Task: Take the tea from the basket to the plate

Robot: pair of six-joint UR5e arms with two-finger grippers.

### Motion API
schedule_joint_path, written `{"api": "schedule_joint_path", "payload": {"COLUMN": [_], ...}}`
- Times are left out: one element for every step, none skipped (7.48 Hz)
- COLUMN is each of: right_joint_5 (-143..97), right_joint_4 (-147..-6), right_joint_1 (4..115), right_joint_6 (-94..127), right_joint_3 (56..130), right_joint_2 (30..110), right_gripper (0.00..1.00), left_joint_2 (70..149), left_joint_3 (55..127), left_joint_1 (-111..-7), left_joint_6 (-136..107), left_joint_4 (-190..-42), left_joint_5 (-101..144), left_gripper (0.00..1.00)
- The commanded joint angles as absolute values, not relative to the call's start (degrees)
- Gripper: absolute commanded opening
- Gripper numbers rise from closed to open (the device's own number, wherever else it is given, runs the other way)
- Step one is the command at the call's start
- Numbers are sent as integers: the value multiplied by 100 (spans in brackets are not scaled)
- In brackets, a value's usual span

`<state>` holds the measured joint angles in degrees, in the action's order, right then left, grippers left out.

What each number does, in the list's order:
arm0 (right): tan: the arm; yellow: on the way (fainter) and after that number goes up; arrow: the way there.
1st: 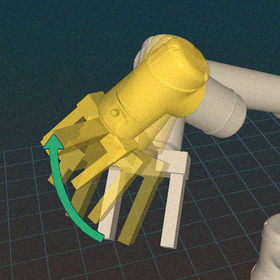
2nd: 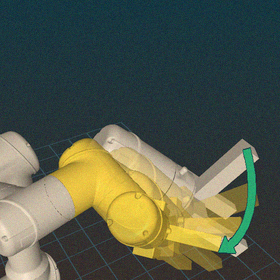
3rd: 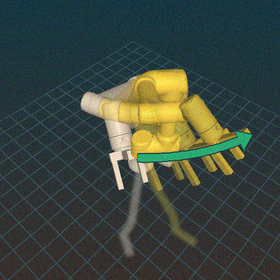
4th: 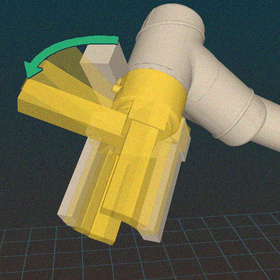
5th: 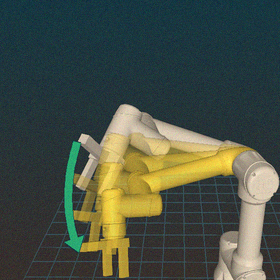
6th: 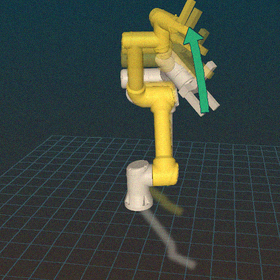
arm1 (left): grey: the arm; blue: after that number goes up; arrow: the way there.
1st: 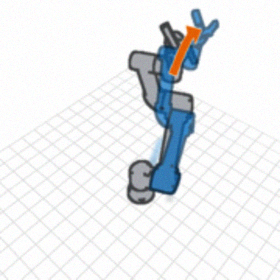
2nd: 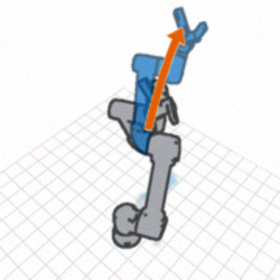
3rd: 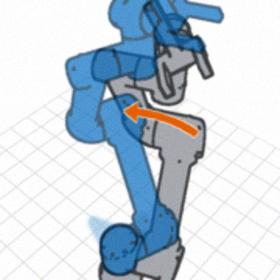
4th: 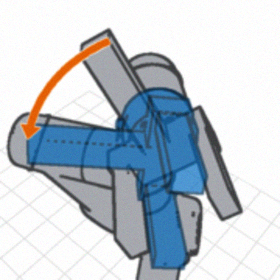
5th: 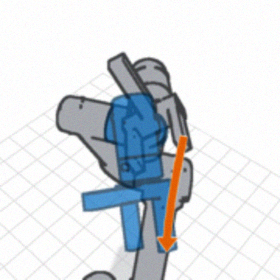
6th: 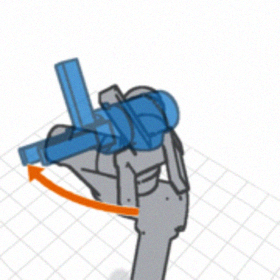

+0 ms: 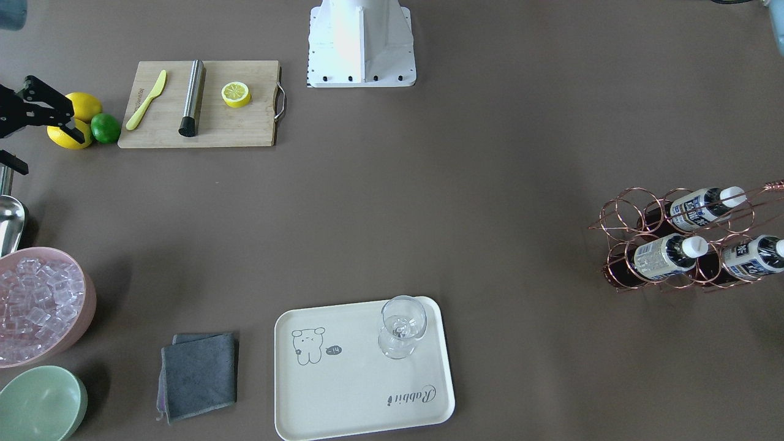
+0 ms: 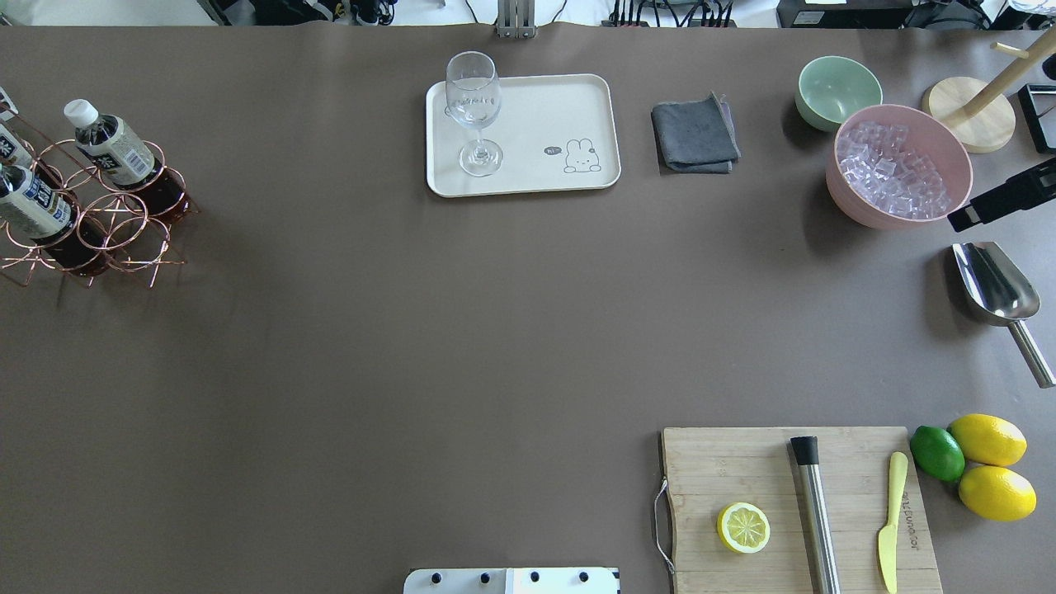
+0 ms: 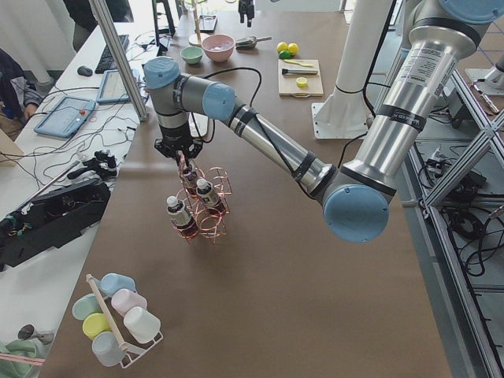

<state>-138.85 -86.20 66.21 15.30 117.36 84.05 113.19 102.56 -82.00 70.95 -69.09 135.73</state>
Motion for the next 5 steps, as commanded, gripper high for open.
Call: {"api": "schedule_joint_path", "payload": {"right_joint_5": [-13860, -13773, -13538, -13361, -13116], "right_joint_4": [-7535, -7480, -7479, -7479, -7479], "right_joint_1": [6469, 6408, 6364, 6363, 6355], "right_joint_6": [1757, 1758, 1749, 1758, 1749], "right_joint_3": [11446, 11304, 11329, 11303, 11294], "right_joint_2": [8253, 8270, 8323, 8332, 8315], "right_gripper": [100, 100, 100, 100, 100], "left_joint_2": [11636, 11672, 11689, 11689, 11672], "left_joint_3": [10405, 10458, 10572, 10678, 10975], "left_joint_1": [-7921, -7841, -7831, -7753, -7726], "left_joint_6": [6425, 6303, 5823, 5618, 5608], "left_joint_4": [-6574, -6522, -6495, -6486, -6504], "left_joint_5": [13579, 13605, 13605, 13614, 13658], "left_gripper": [0, 0, 0, 0, 0]}}
